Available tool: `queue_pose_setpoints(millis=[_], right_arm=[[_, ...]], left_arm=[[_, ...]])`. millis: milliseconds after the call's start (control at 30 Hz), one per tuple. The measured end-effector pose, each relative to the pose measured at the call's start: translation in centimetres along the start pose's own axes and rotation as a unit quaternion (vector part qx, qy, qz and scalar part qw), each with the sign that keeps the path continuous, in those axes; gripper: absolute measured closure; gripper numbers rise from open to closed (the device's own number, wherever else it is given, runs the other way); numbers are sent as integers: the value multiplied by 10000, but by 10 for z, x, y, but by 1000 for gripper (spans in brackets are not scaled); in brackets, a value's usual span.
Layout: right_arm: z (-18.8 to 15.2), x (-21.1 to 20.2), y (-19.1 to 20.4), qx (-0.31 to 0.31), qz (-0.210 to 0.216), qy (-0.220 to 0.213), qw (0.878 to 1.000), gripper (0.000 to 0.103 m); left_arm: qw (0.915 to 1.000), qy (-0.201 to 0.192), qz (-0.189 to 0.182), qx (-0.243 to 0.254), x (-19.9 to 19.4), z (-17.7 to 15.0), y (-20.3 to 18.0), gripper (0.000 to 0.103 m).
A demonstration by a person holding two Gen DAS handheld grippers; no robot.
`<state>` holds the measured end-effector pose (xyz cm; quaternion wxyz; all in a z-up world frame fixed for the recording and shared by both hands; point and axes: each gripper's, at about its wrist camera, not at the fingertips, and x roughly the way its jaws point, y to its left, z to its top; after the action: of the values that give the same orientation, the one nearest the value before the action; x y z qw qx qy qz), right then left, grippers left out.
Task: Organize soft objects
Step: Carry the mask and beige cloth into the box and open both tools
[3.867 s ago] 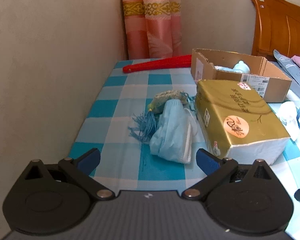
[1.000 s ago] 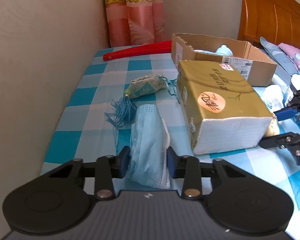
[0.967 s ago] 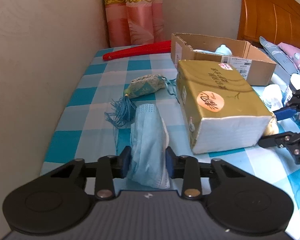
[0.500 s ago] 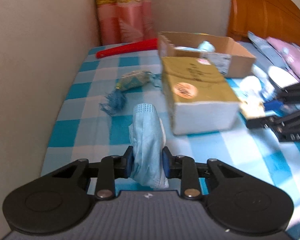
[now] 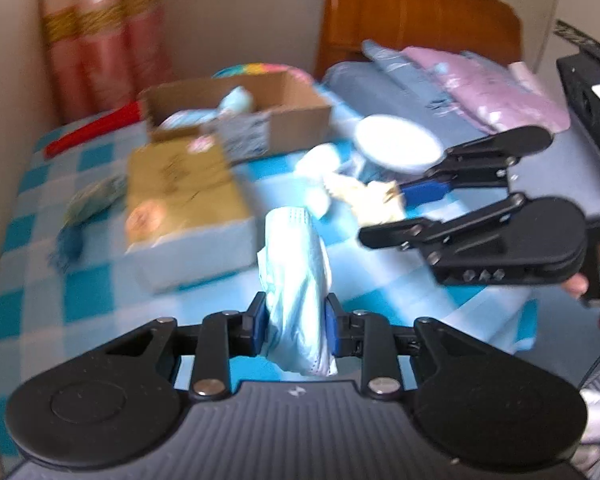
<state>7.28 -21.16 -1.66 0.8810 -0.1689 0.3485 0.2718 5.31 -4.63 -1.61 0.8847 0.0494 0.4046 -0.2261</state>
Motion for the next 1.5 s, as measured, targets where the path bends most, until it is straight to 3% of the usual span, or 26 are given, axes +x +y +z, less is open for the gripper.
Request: queue_pose_setpoints(millis=[200,367,767,900,1000,1133,1267,1400,1433,1467,1500], right_arm=[[13,-20,-29,253,-292,-379,9985,63],[31,-21,-59,434,-430,-530,9967,63],[64,6,-100,759,-444,-570,9945,63],[74,14,-107,813,-437,-586,9940,63],[82,23,-115,895,-411,-550,9936,63],[93,36,-123,937,-453,-519,9932,63],[109,53,-132,970,-473,-470,9931,63],[128,73,-141,1014,-533,-385,9927,62],[132,78,-142,1022,-553,-366,9925,56],[136,82,-143,1051,-566,-344,9923,37],[138,85,-144,1062,-565,-335,9922,26]], left_arm=[[9994,-228,-126,210,9,45,-15,75],[9993,-189,158,283,28,87,-12,75],[9986,17,515,-67,99,189,38,75],[9960,4,880,-148,124,210,53,59],[9935,-13,1121,-207,137,213,64,44],[9939,-27,1033,-397,129,201,74,26],[9925,-177,1167,-314,102,185,73,19],[9933,-444,1028,-273,63,163,71,17],[9932,-489,1006,-310,56,158,72,15],[9930,-508,995,-373,49,152,73,15],[9927,-522,1003,-416,44,148,74,15]])
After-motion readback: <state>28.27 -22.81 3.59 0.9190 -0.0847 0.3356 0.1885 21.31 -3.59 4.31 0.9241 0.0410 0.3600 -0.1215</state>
